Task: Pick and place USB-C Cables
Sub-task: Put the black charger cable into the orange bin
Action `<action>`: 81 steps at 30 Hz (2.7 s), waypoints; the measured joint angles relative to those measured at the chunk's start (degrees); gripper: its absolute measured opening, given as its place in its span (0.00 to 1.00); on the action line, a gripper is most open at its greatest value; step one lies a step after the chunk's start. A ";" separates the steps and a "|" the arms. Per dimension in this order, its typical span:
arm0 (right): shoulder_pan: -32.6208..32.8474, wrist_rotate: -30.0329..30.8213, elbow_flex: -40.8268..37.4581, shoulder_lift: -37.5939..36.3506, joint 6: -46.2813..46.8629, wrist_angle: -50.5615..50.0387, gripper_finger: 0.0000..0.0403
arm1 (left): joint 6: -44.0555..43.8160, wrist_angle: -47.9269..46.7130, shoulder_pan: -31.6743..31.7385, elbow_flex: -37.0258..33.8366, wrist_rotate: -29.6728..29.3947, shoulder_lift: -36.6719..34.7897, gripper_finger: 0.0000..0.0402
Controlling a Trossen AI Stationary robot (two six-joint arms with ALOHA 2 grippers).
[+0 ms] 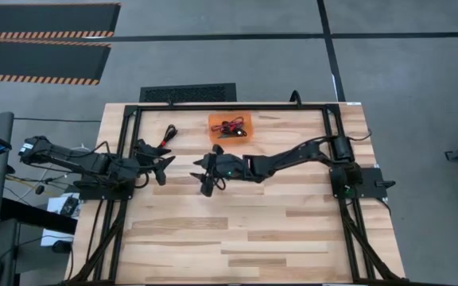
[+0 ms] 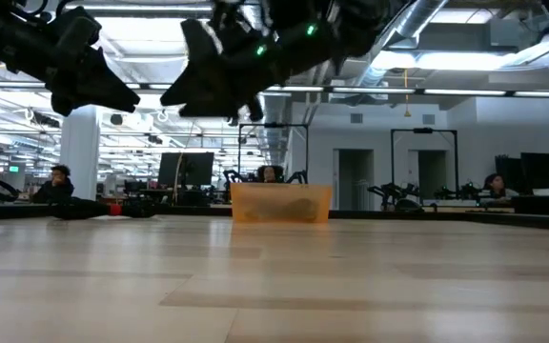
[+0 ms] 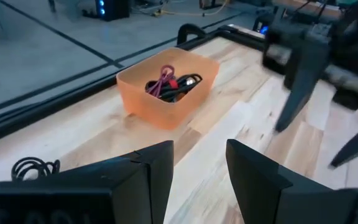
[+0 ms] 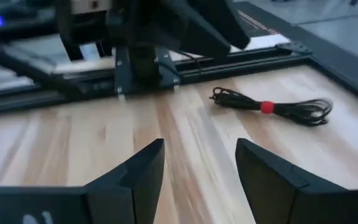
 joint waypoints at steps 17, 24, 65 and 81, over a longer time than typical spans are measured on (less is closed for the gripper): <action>-6.97 -2.61 10.16 8.22 -0.04 -0.36 0.55 | 1.08 0.77 0.02 -0.76 -9.41 -0.03 0.34; -10.37 -3.59 29.25 19.00 -0.56 -11.90 0.55 | 3.83 0.83 0.02 0.85 -9.51 -0.06 0.34; -11.10 3.86 41.34 16.00 -5.72 -27.68 0.55 | 2.89 0.90 1.85 0.33 -6.23 -0.01 0.34; -0.91 3.86 -14.40 -14.92 -1.03 -4.31 0.55 | -21.21 -14.78 -0.03 0.28 -10.16 3.96 0.34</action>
